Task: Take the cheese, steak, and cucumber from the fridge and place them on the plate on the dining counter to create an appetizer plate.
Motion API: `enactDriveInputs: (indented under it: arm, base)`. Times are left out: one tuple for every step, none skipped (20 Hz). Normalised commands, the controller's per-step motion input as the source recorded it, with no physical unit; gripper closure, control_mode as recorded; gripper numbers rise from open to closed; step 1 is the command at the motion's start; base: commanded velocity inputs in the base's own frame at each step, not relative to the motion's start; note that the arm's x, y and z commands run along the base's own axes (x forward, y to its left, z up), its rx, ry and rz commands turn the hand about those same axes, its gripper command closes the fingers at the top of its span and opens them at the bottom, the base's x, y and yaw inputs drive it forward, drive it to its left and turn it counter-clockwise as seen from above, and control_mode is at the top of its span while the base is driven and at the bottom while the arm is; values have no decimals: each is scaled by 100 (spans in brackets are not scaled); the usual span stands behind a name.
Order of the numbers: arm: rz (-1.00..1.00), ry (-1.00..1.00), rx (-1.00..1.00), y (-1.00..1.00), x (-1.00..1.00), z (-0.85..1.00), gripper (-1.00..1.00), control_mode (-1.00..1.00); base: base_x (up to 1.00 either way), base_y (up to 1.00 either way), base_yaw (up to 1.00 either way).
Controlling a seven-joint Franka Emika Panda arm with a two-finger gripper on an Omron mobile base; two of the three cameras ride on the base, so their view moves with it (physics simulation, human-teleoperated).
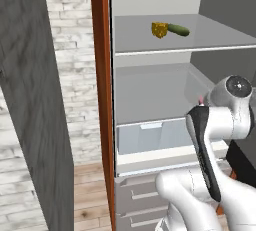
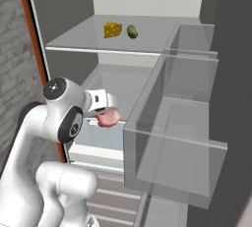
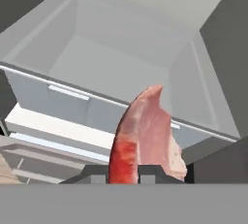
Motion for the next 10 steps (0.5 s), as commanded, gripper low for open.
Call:
enactDriveInputs:
  arm:
    - [15, -1, 0, 0, -83, 41, 100, -100]
    - [15, -1, 0, 0, -88, 40, 100, -100]
    - [17, 0, 0, 0, -81, 33, 100, -100]
    - [15, -1, 0, 1, -74, 25, 100, -100]
    - [0, 0, 0, 0, 0, 0, 100, 100]
    - [0, 0, 0, 0, 0, 0, 100, 100]
    - [0, 0, 0, 0, 0, 0, 100, 100]
    - [0, 0, 0, 0, 0, 0, 100, 100]
    - [0, 0, 0, 0, 0, 0, 100, 100]
    - [0, 0, 0, 0, 0, 0, 100, 100]
  base:
    - [0, 0, 0]
    - [0, 0, 0]
    - [0, 0, 0]
    - [0, 0, 0]
    - [-69, 6, 12]
    - [-59, 12, 10]
    - [-54, 15, 7]
    - [-70, 7, 4]
    - [-77, 18, 4]
    - [-79, 30, 3]
